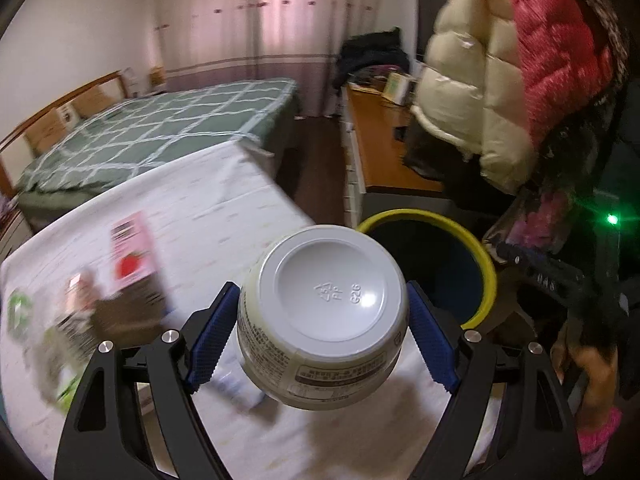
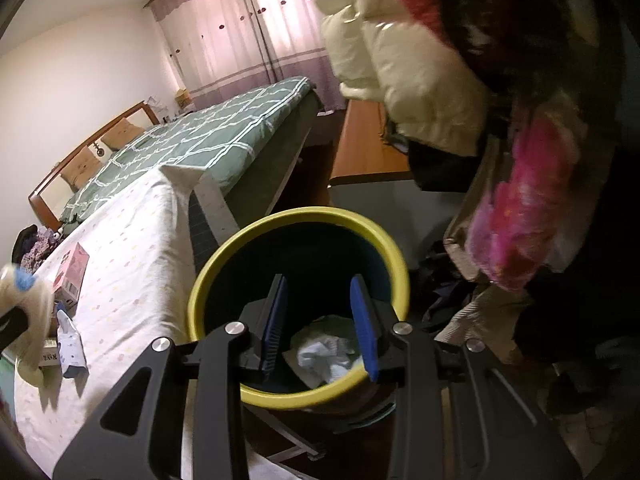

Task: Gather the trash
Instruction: 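Carry the white tub over the bin and open the left gripper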

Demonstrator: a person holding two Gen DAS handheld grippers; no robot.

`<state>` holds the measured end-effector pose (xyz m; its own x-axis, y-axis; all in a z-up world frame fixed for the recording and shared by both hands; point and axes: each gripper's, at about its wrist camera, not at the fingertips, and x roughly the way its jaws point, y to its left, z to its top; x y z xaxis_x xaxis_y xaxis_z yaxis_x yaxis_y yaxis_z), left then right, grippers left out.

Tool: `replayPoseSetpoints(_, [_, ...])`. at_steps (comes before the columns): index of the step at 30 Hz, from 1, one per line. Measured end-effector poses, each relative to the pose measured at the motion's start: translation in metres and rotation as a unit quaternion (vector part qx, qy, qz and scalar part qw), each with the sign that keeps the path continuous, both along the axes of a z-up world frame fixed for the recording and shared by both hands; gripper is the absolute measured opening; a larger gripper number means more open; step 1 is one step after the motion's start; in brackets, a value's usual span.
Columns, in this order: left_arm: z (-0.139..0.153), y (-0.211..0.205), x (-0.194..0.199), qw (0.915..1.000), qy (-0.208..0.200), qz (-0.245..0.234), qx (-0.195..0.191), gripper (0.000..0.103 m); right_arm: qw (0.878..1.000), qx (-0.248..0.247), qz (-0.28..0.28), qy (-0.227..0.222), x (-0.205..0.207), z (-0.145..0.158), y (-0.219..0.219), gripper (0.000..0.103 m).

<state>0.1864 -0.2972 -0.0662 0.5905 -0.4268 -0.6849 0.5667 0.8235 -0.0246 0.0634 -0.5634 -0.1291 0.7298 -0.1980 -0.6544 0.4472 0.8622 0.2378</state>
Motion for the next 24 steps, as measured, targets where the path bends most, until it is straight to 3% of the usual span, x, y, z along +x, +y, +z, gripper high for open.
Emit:
replayPoseSetpoints(11, [-0.03,-0.116,0.031,0.9979,0.02,-0.056,0.024,0.081,1.0,-0.004,-0.018,0.008,-0.021,-0.006,-0.023,0.038])
replayPoseSetpoints(18, [-0.051,-0.148,0.039,0.9965,0.036,-0.066,0.038,0.082,1.0,-0.004,-0.028,0.007,-0.028,-0.005,-0.032,0.043])
replayPoseSetpoints(20, [-0.051,-0.15,0.041,0.9966,0.039,-0.064,0.035,0.09,1.0,-0.006,-0.028,0.007,-0.028,-0.004,-0.031,0.044])
replayPoseSetpoints(24, [-0.038,-0.135,0.037,0.998,0.031,-0.051,0.019,0.09,1.0,-0.007,-0.021,0.005,-0.027,-0.002,-0.027,0.044])
